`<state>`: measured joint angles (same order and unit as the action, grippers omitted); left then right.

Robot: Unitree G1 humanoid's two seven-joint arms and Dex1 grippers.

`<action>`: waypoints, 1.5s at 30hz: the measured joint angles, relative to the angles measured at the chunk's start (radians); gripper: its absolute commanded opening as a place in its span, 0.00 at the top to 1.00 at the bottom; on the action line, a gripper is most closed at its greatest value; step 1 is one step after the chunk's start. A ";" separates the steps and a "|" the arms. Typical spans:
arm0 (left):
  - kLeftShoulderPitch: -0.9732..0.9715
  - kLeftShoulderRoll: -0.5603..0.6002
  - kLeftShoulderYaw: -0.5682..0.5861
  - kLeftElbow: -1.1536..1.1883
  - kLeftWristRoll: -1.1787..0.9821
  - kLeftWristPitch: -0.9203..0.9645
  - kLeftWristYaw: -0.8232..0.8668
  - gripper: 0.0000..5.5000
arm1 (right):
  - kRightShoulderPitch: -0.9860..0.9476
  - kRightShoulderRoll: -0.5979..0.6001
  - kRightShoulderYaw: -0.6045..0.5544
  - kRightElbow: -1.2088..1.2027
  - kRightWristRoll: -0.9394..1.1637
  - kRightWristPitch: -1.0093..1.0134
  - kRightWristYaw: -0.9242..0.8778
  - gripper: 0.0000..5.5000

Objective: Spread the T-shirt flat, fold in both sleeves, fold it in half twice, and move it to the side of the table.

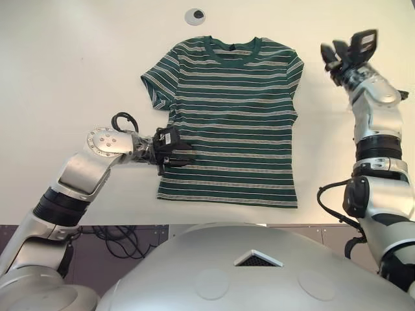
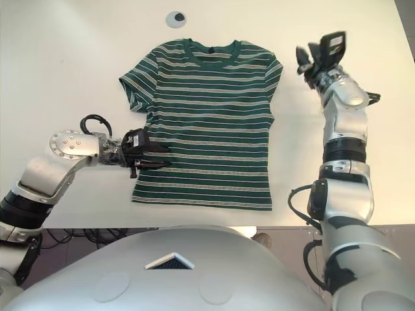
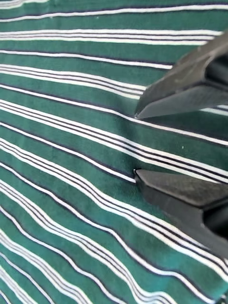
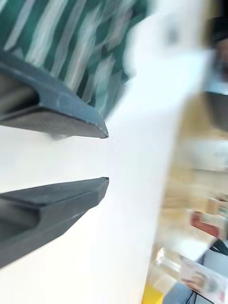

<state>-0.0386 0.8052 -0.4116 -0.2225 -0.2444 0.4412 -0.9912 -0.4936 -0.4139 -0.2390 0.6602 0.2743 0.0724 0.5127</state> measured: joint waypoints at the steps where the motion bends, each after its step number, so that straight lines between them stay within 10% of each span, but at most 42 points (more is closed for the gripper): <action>1: 0.001 0.000 -0.002 0.000 0.009 -0.007 0.003 0.65 | 0.003 0.008 -0.028 -0.036 0.036 0.028 0.001 0.73; 14: 0.032 0.028 0.010 -0.033 0.011 0.002 0.021 0.65 | 0.502 0.012 -0.016 -0.658 0.264 0.638 0.003 0.38; 18: 0.033 0.036 0.010 -0.035 0.011 0.002 0.020 0.65 | 0.477 0.005 0.074 -0.609 0.142 0.529 0.000 0.37; 34: 0.032 0.044 0.009 -0.034 0.009 0.002 0.013 0.65 | 0.277 0.203 -0.217 -0.394 0.642 1.063 -0.136 0.37; 45: -0.005 0.046 -0.008 -0.010 0.010 0.003 -0.026 0.65 | 0.117 0.247 -0.406 -0.017 0.744 0.868 -0.111 0.37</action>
<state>-0.0437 0.8516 -0.4193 -0.2329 -0.2347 0.4437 -1.0167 -0.3761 -0.1667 -0.6454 0.6436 1.0180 0.9404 0.4018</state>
